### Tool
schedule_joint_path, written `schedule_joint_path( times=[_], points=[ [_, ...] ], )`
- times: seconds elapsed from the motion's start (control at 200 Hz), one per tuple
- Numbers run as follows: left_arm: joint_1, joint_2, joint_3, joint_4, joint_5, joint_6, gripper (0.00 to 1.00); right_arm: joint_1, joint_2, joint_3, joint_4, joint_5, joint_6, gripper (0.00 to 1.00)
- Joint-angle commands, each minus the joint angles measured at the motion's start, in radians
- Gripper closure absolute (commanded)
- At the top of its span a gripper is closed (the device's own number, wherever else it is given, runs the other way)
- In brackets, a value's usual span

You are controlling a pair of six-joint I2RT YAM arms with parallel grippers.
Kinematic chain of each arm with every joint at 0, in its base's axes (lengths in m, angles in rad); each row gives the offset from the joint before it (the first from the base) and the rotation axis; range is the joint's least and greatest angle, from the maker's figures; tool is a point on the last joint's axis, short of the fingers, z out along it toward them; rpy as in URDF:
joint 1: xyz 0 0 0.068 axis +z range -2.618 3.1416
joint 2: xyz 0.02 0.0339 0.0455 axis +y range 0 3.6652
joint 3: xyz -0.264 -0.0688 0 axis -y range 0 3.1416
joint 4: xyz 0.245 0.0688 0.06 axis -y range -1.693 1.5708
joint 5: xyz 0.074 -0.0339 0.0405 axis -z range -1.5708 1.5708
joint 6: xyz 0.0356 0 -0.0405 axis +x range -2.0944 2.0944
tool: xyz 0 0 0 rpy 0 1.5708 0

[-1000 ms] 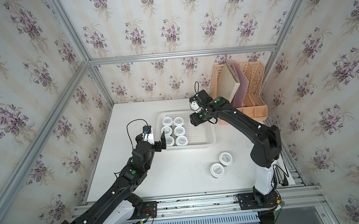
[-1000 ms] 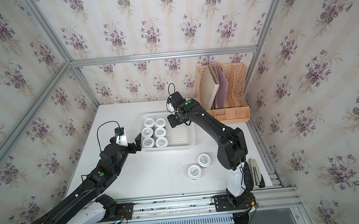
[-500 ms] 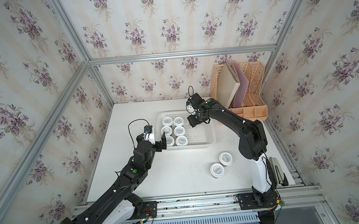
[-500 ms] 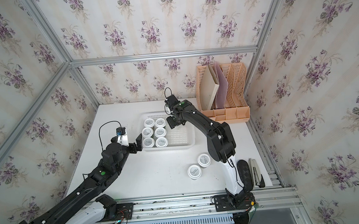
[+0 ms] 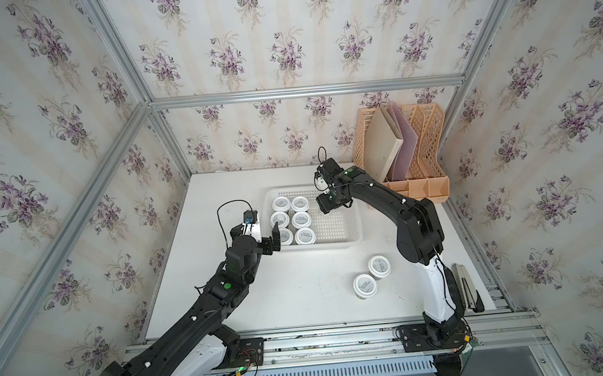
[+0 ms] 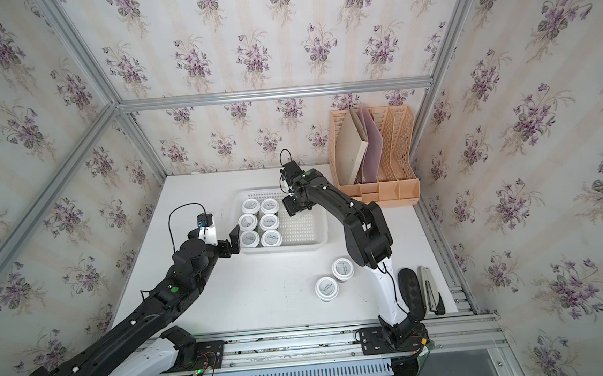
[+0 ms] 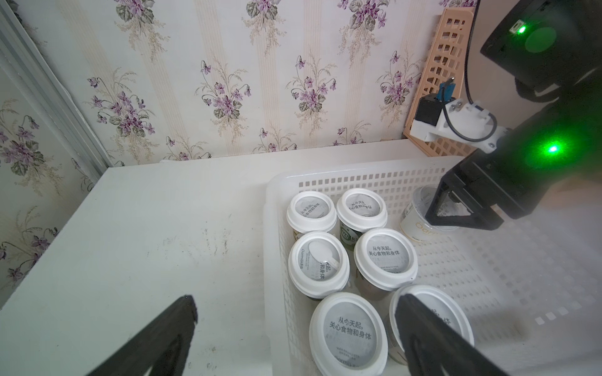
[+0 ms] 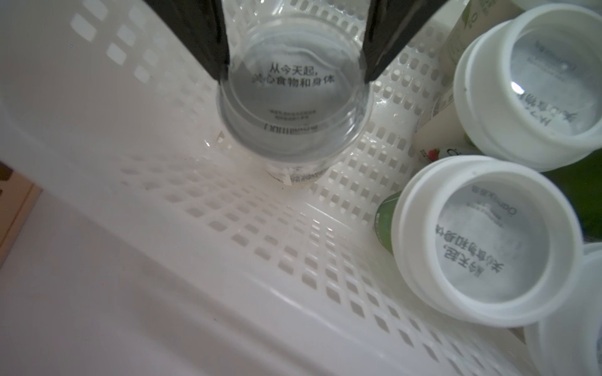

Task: Put the yogurt in the basket
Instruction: Place the yogurt in the basket.

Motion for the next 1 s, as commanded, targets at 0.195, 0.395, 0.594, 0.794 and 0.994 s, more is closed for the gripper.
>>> schedule_joint_path(
  times=[0.195, 0.395, 0.594, 0.794, 0.994],
  points=[
    [0.001, 0.004, 0.01, 0.034, 0.003, 0.001, 0.01, -0.003, 0.017, 0.0, 0.025, -0.004, -0.01, 0.29],
    [0.002, 0.008, 0.011, 0.032, 0.003, 0.001, 0.01, -0.004, 0.014, -0.002, 0.047, 0.005, -0.01, 0.26],
    [0.002, 0.002, 0.013, 0.028, 0.001, 0.002, 0.01, -0.002, -0.037, -0.061, 0.079, 0.013, -0.003, 0.26],
    [0.002, 0.008, 0.013, 0.034, 0.005, 0.001, 0.01, 0.01, -0.151, -0.202, 0.114, -0.007, 0.021, 0.41],
    [0.002, 0.011, 0.015, 0.032, 0.012, -0.002, 0.01, 0.024, -0.198, -0.309, 0.16, -0.026, 0.034, 0.49]
  ],
)
